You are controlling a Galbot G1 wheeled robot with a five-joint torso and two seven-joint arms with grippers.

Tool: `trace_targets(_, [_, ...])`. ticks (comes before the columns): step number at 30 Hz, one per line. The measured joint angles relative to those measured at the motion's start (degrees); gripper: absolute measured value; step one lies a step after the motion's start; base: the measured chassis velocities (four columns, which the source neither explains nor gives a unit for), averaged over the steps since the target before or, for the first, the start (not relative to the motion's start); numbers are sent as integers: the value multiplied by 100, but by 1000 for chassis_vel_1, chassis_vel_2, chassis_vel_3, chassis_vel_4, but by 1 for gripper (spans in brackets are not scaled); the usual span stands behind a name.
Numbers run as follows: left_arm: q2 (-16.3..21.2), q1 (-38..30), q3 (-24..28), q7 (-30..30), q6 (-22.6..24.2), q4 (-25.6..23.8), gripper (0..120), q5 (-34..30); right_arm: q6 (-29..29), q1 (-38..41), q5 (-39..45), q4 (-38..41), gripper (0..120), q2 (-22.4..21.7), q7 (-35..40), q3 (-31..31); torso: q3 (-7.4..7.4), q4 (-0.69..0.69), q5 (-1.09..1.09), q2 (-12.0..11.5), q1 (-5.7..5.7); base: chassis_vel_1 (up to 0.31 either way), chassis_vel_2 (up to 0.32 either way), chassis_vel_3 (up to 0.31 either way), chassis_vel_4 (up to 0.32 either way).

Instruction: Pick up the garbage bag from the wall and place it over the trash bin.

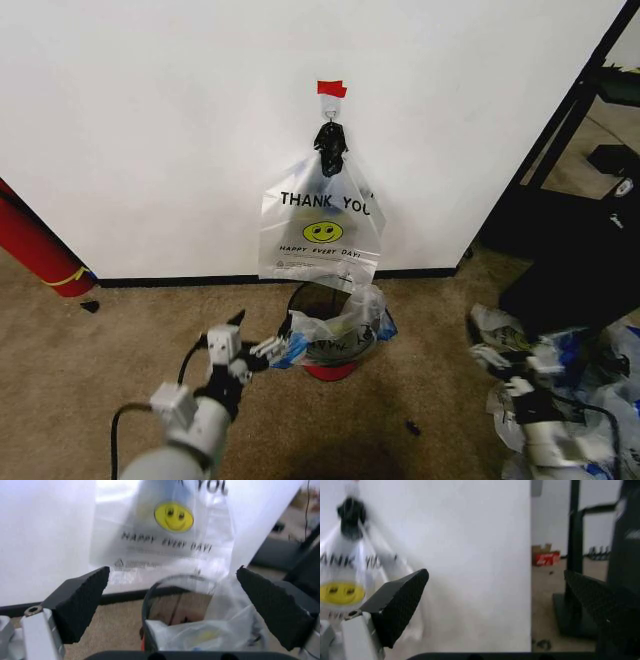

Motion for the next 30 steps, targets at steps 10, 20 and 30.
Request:
trace_targets(10, [432,-2098,737,-250,1276,1413,99,-1866,126,-448,45,528,100,290,-116,109,1,-2,1,0,1,0,0,0,0])
trace_targets(20, [347,-3634,1579,185,1952,2217,94,-2905,141,-508,-40,550,100,464,-173,180,1,2,3,0,1,0,0,0,0])
trace_targets(30, [-80,-4461,2350,910,2355,3325,86,-2616,79,-625,38,792,100,470,-180,449,0,2,2,0,0,0,0,0,0])
